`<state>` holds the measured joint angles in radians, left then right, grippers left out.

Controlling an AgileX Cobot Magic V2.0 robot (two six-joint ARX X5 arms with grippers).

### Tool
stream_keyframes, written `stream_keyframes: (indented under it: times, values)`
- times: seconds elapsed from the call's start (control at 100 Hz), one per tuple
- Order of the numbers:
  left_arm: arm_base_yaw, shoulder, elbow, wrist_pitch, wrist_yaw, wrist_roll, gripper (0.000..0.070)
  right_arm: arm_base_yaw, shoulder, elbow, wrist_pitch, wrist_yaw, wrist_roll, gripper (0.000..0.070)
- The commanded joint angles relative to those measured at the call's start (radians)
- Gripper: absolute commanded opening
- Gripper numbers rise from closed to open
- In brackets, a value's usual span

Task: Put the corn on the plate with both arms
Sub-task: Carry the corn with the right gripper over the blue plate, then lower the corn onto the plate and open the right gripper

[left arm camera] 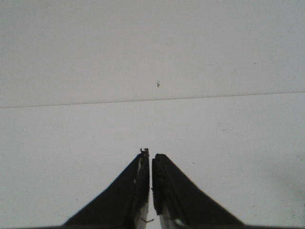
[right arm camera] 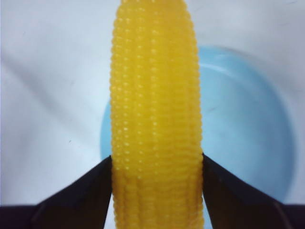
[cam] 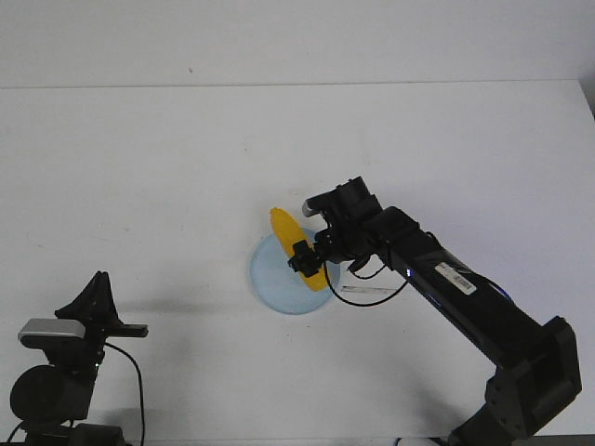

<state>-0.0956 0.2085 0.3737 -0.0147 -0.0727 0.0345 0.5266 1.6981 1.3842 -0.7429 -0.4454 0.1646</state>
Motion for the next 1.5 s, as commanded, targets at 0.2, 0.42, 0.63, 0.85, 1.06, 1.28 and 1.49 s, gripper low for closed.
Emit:
stream_keyframes:
  times: [0.2, 0.42, 0.63, 0.85, 1.06, 1.28, 1.49]
  values:
    - [0.001, -0.001, 0.003, 0.013, 0.002, -0.005, 0.0001, 0.033, 0.099, 0.010, 0.005, 0.054, 0.048, 0.0312]
    - [0.001, -0.001, 0.003, 0.013, 0.002, -0.005, 0.0001, 0.045, 0.135, 0.010, -0.012, 0.067, 0.048, 0.0312]
    - [0.001, -0.001, 0.003, 0.013, 0.002, -0.005, 0.0001, 0.051, 0.155, 0.009, -0.014, 0.087, 0.049, 0.0312]
    - [0.001, -0.001, 0.003, 0.013, 0.002, -0.005, 0.0001, 0.051, 0.156, 0.008, -0.013, 0.088, 0.050, 0.0378]
    - [0.001, -0.001, 0.003, 0.013, 0.002, -0.005, 0.0001, 0.051, 0.156, 0.008, -0.013, 0.088, 0.050, 0.0421]
    - [0.001, -0.001, 0.003, 0.013, 0.002, -0.005, 0.0001, 0.051, 0.156, 0.009, -0.013, 0.087, 0.048, 0.0484]
    - [0.001, -0.001, 0.003, 0.013, 0.002, -0.005, 0.0001, 0.050, 0.119, 0.010, 0.013, 0.093, 0.048, 0.0488]
